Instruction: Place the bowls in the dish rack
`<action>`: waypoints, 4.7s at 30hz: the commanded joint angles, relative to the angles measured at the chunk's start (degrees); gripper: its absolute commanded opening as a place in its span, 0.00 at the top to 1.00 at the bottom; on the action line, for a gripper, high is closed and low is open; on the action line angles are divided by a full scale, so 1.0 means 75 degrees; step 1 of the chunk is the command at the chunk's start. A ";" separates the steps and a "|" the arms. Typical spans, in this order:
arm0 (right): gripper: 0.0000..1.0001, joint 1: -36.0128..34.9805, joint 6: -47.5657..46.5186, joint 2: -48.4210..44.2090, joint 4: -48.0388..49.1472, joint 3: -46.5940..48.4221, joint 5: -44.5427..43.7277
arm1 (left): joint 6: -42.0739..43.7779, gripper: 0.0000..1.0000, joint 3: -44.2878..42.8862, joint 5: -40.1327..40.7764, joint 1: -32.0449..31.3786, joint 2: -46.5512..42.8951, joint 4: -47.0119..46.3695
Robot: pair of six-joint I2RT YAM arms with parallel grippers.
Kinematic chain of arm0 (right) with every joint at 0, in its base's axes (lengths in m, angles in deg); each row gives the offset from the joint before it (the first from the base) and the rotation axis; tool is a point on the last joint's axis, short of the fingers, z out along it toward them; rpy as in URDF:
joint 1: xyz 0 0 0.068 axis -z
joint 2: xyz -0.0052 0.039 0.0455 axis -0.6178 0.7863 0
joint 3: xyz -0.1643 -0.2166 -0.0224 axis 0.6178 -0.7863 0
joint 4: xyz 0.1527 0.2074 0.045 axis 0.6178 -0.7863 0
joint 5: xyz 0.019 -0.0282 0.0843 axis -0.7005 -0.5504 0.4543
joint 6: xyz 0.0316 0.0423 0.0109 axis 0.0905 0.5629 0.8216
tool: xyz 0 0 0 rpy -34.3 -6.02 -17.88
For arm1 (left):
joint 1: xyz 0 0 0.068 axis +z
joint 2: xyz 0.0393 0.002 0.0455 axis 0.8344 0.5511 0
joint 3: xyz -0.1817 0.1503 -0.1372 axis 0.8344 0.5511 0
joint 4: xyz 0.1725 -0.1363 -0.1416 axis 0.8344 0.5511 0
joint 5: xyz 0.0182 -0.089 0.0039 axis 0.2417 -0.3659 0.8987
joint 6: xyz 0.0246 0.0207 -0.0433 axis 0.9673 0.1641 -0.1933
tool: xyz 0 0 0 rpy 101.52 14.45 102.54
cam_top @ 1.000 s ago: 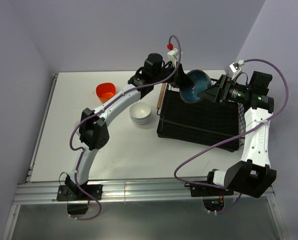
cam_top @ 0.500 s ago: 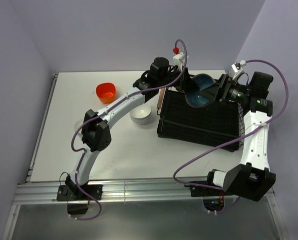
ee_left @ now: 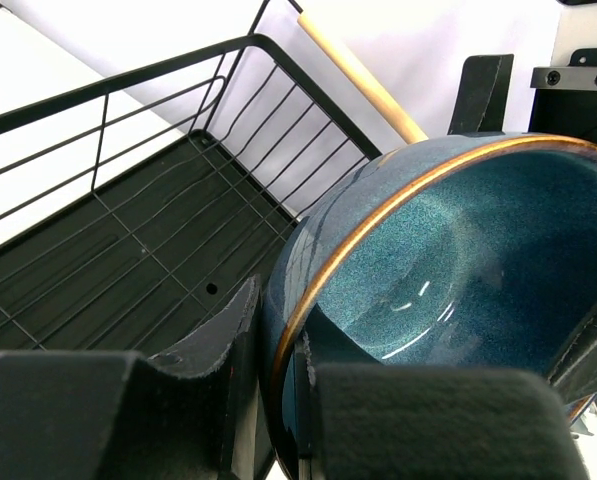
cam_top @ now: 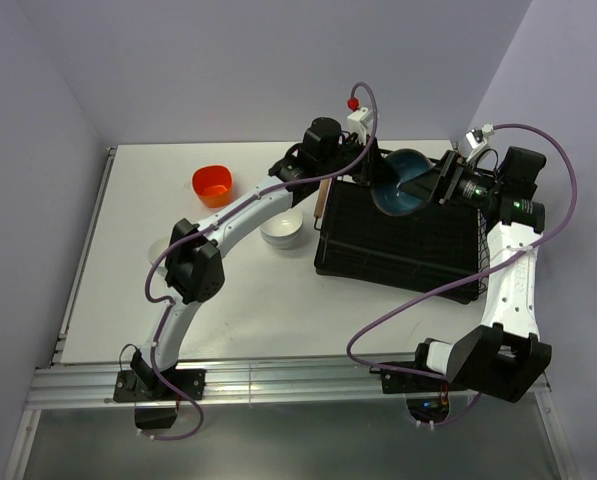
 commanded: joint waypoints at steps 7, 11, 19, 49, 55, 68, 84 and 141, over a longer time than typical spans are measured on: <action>1.00 0.0004 -0.0136 0.0036 0.0254 0.0258 0.0744 | -0.0349 0.89 -0.0190 -0.0228 -0.0081 -0.0280 -0.0861; 1.00 0.0004 -0.0054 -0.0093 0.0407 0.0234 0.0603 | -0.0325 0.77 -0.0201 -0.0193 -0.0081 -0.0280 -0.0814; 1.00 0.0098 0.0028 -0.0140 0.0513 0.0246 0.0591 | -0.0231 0.57 -0.0084 -0.0158 -0.0069 -0.0327 -0.0708; 1.00 0.0543 -0.1178 0.0176 -0.0424 0.0504 -0.1319 | 0.0120 0.06 0.0162 0.0627 0.0153 -0.0667 -0.0087; 1.00 0.0590 -0.1565 0.0282 -0.0636 0.0434 -0.1903 | 0.0155 0.01 0.0080 0.0627 0.0259 -0.0795 0.0030; 1.00 0.0731 -0.2105 0.0856 -0.0847 0.0340 -0.3216 | -0.0114 0.00 0.0232 0.0452 0.0599 -0.1487 0.0311; 1.00 0.0731 -0.2245 0.1383 -0.0800 0.0621 -0.4998 | -0.0313 0.01 0.0572 0.0288 0.1044 -0.1956 0.0534; 1.00 -0.1238 -0.4214 0.2836 0.1005 0.0387 -1.1842 | 0.1046 0.01 0.2084 0.0920 0.1208 -0.3842 0.1413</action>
